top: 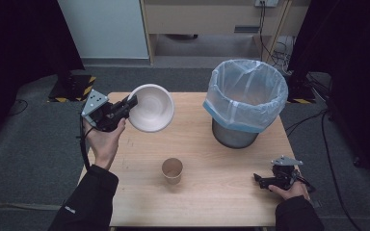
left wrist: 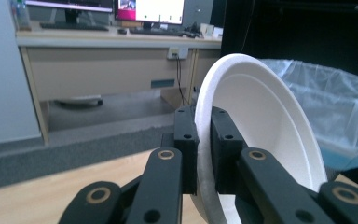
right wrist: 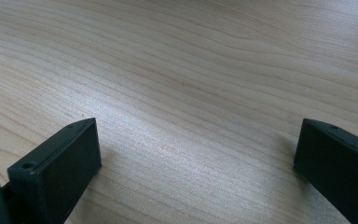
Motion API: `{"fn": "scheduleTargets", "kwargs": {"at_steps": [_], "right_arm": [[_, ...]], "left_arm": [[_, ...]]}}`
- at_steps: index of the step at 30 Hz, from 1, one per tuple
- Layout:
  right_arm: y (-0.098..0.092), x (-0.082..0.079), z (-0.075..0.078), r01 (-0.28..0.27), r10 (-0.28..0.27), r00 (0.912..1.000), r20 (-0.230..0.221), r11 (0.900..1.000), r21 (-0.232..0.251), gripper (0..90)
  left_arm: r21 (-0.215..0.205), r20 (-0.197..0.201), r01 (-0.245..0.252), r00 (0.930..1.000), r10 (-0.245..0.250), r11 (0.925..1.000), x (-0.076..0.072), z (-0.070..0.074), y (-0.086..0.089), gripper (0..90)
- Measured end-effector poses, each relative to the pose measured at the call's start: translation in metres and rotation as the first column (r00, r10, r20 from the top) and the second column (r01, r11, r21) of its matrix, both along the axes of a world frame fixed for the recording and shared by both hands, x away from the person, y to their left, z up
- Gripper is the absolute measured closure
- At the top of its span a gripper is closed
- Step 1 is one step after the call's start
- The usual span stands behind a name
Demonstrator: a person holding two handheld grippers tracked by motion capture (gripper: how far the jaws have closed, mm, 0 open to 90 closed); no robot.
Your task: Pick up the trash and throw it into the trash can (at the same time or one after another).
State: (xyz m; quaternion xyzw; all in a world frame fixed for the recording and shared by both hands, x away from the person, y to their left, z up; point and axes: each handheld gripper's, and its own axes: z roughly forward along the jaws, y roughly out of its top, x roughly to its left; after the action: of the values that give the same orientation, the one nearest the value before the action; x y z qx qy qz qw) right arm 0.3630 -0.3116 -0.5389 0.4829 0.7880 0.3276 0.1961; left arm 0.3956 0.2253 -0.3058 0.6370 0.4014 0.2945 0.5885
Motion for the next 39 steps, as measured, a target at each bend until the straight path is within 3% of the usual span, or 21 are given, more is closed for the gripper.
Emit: {"fn": "scheduleTargets", "kwargs": {"at_steps": [11, 21, 25, 39], "right_arm": [[0.0, 0.0, 0.0, 0.0, 0.0, 1.0, 0.0, 1.0, 0.0, 0.7], [0.0, 0.0, 0.0, 0.0, 0.0, 1.0, 0.0, 1.0, 0.0, 0.7], [0.0, 0.0, 0.0, -0.001, 0.001, 1.0, 0.001, 1.0, -0.001, 0.7], [0.0, 0.0, 0.0, 0.0, 0.0, 1.0, 0.005, 1.0, 0.0, 0.7]], "left_arm": [[-0.007, 0.06, 0.023, 0.998, -0.022, 0.9997, 0.017, 0.03, -0.028, 82.7], [-0.003, 0.082, 0.044, 0.9957, -0.043, 0.999, 0.03, 0.044, -0.051, 82.7], [-0.014, 0.1, 0.059, 0.9933, -0.057, 0.9982, 0.034, 0.053, -0.065, 82.6], [0.017, 0.151, 0.119, 0.9811, -0.12, 0.9928, 0.049, 0.083, -0.119, 82.6]]}}
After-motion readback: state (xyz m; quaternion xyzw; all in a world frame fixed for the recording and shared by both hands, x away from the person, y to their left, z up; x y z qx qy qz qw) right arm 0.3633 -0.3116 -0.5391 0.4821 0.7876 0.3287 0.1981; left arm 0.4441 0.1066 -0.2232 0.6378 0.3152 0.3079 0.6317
